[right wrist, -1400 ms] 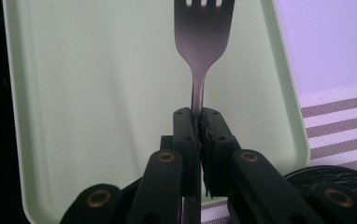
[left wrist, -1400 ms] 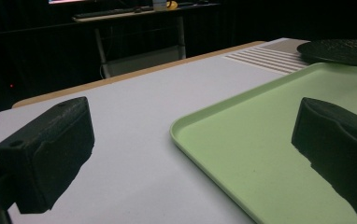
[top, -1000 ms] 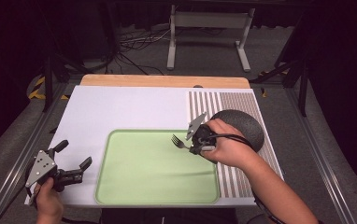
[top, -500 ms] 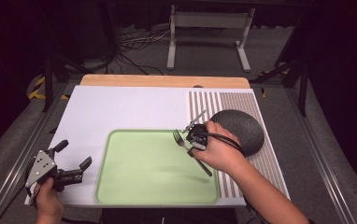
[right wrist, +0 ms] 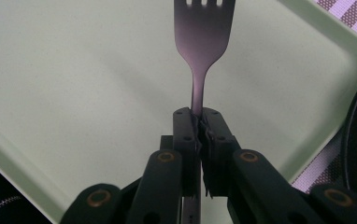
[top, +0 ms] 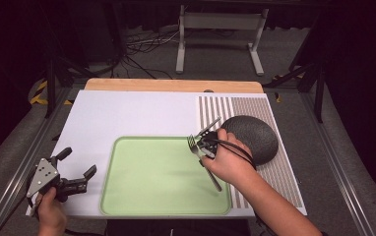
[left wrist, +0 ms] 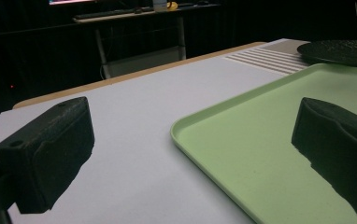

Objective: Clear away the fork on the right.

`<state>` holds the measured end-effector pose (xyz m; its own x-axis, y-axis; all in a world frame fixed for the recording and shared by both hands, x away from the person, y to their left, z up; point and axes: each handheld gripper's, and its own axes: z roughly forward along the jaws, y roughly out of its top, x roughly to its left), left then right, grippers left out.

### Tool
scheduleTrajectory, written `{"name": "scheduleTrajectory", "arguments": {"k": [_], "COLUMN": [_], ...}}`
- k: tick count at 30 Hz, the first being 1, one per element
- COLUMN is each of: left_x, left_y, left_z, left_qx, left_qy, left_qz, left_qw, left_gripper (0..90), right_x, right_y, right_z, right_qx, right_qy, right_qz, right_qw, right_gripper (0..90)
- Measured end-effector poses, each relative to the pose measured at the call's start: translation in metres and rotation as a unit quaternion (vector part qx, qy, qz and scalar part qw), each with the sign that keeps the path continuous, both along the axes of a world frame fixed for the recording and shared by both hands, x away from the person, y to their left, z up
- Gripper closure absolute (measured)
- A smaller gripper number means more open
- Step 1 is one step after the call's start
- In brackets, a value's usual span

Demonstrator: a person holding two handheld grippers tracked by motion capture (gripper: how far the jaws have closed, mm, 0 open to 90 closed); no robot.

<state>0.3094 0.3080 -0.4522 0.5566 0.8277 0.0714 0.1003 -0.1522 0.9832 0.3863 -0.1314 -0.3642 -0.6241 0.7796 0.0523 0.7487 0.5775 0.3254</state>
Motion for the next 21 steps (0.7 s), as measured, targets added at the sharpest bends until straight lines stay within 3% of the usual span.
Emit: {"name": "scheduleTrajectory", "arguments": {"k": [9, 16, 21], "left_x": [0.000, 0.000, 0.000], "left_y": [0.000, 0.000, 0.000], "left_z": [0.000, 0.000, 0.000], "left_qx": [0.000, 0.000, -0.001], "left_qy": [0.000, 0.000, 0.000], "left_qz": [0.000, 0.000, 0.000], "left_qw": [1.0000, 1.0000, 1.0000], "left_gripper": [0.0, 0.0, 0.0], "right_x": [0.003, 0.005, 0.009], "right_y": [-0.002, -0.004, -0.009], "right_z": [-0.005, -0.008, -0.018], "right_qx": [0.002, 0.001, -0.002], "right_qy": [0.018, 0.020, 0.044], "right_qz": [-0.043, -0.046, -0.054], "right_qw": [0.9989, 0.9988, 0.9976], "right_gripper": [84.9, 84.9, 84.8]}}
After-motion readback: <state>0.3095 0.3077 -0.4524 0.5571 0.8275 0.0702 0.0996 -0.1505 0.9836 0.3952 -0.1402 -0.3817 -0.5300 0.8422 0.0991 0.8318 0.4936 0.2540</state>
